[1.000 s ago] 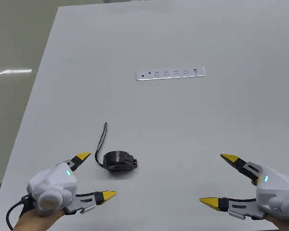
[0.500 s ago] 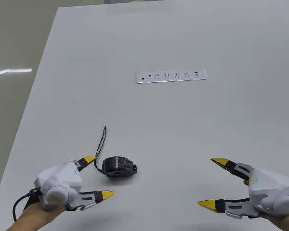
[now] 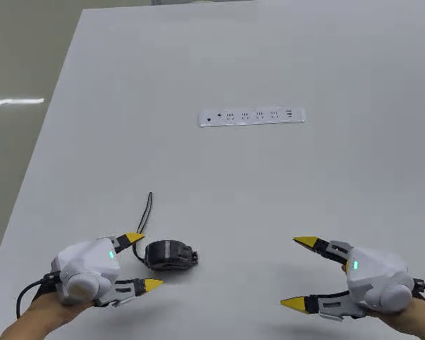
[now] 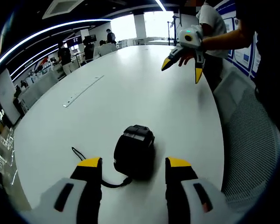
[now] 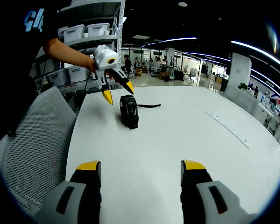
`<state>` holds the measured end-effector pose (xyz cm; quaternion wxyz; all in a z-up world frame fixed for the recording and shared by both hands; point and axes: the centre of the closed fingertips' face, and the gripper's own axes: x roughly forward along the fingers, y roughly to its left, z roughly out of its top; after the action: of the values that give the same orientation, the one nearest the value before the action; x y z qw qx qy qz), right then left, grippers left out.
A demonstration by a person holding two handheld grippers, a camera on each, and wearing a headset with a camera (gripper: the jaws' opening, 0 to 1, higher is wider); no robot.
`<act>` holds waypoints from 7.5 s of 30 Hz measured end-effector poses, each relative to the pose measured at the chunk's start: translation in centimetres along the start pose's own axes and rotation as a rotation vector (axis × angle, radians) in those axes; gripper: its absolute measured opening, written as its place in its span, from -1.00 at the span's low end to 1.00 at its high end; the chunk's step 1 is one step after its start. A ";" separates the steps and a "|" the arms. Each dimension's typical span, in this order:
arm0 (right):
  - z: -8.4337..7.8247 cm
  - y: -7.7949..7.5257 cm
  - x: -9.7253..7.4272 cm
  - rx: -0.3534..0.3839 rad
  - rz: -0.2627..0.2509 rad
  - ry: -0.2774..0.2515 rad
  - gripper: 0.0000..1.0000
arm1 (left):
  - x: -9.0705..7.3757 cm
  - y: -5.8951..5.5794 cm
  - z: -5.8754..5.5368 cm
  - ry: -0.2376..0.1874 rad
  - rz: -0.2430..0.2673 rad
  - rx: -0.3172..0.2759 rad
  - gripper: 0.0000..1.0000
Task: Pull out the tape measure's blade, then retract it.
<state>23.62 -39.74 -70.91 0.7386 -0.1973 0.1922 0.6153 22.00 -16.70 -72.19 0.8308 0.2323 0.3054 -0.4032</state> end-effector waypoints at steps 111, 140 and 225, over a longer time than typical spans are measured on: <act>3.0 2.8 18.9 -0.107 0.379 -0.016 -0.70 | 3.8 0.0 -1.6 0.013 -0.243 0.087 -0.44; 3.4 2.7 18.7 -0.111 0.371 0.008 -0.73 | 3.9 0.1 -1.6 0.017 -0.241 0.079 -0.44; 3.2 2.6 18.2 -0.113 0.405 0.003 -0.81 | 3.8 0.1 -1.8 0.024 -0.238 0.057 -0.44</act>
<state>24.25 -22.47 -77.95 0.5874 -0.1966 0.1942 0.7606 23.37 -17.52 -76.13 0.7666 0.2226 0.3290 -0.5045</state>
